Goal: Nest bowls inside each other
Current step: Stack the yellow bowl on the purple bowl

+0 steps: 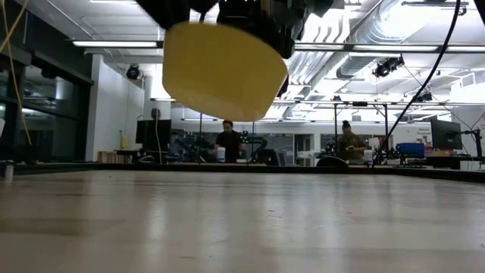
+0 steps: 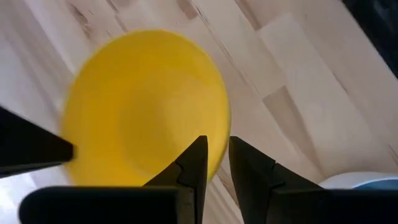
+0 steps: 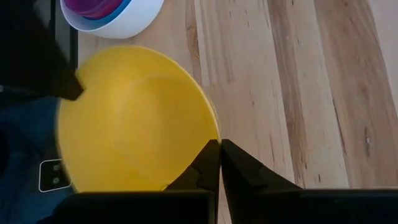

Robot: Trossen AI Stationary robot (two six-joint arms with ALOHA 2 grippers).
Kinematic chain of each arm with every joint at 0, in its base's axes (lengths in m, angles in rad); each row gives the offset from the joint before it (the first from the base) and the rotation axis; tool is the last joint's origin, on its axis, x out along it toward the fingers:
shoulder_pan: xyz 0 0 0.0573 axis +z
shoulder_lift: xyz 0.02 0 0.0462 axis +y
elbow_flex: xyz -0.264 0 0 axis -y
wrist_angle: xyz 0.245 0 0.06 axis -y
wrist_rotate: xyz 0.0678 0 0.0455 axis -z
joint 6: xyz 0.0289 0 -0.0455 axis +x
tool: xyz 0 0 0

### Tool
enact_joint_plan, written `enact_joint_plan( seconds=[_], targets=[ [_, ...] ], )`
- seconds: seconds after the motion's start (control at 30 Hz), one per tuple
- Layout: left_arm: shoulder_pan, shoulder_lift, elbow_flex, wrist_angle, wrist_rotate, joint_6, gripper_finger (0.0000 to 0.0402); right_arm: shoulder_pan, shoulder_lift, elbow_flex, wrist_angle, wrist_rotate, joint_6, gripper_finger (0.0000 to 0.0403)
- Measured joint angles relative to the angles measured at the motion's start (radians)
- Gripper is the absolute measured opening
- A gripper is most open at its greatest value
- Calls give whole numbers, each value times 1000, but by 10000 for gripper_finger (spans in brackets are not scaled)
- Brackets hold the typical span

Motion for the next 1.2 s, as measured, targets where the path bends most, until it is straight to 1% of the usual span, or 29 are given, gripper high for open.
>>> enact_joint_plan(
  seconds=[0.1,0.2,0.47,0.6,0.67,0.8,0.97,1.2],
  targets=[
    [6,31,0,-7,30,0,65,5,0,0,0,0,1,4],
    [7,57,-1,-18,34,1,65,6,0,0,-18,20,-1,4],
    [7,53,2,-23,30,16,65,5,0,0,-26,23,-3,4],
    [6,52,44,-53,29,15,64,5,0,0,-26,24,-7,4],
    [6,52,53,-52,30,15,56,5,0,0,-26,24,-7,4],
    [6,52,54,-64,30,19,10,5,0,0,-26,19,-6,4],
    [6,52,54,-64,52,19,5,5,0,0,-24,7,-3,4],
    [6,52,54,-66,55,19,2,5,0,0,-17,3,-3,4]
  ],
)
